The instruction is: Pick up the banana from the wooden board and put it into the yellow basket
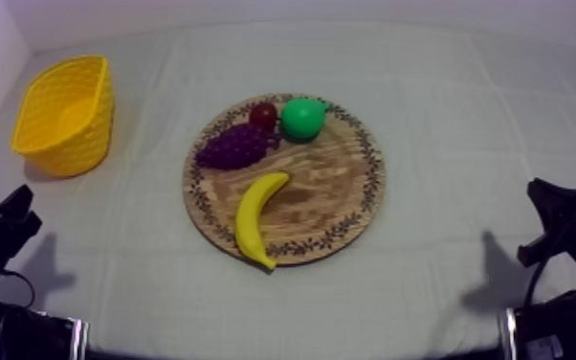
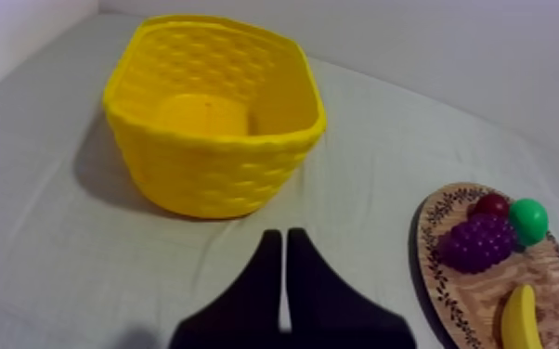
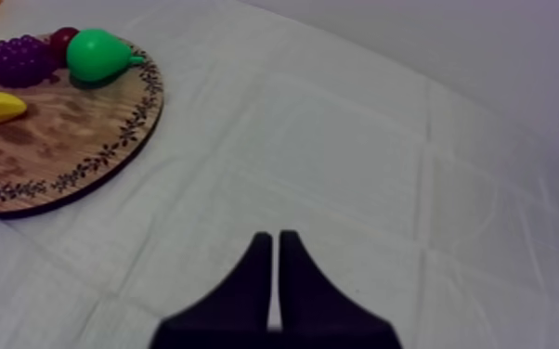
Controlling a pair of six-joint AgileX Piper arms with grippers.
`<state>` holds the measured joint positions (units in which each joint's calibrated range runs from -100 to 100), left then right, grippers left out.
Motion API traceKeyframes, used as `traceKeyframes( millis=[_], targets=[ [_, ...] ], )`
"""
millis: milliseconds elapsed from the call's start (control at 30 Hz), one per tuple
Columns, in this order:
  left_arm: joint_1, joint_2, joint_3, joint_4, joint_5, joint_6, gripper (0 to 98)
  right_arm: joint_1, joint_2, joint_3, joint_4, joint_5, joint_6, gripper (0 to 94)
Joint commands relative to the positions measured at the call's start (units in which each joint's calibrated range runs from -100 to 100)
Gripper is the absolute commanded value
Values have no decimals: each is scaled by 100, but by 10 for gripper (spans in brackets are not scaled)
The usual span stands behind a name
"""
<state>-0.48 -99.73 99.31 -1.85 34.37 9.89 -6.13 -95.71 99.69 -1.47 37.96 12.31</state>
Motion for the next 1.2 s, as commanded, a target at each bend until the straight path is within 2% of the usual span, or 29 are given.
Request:
traceKeyframes(
  millis=[0, 933, 1100, 1167],
  targets=[
    [1, -2, 2, 2, -1, 0, 1, 0, -4, -3, -2, 3, -22, 5],
    [19, -2, 2, 2, -1, -1, 1, 0, -4, -3, -2, 3, -22, 5],
    [129, 49, 6, -12, -25, -109, 7, 0, -4, -3, -2, 3, -22, 5],
    [207, 106, 21, 6, -128, -255, 17, 0, -4, -3, -2, 3, -22, 5]
  ],
)
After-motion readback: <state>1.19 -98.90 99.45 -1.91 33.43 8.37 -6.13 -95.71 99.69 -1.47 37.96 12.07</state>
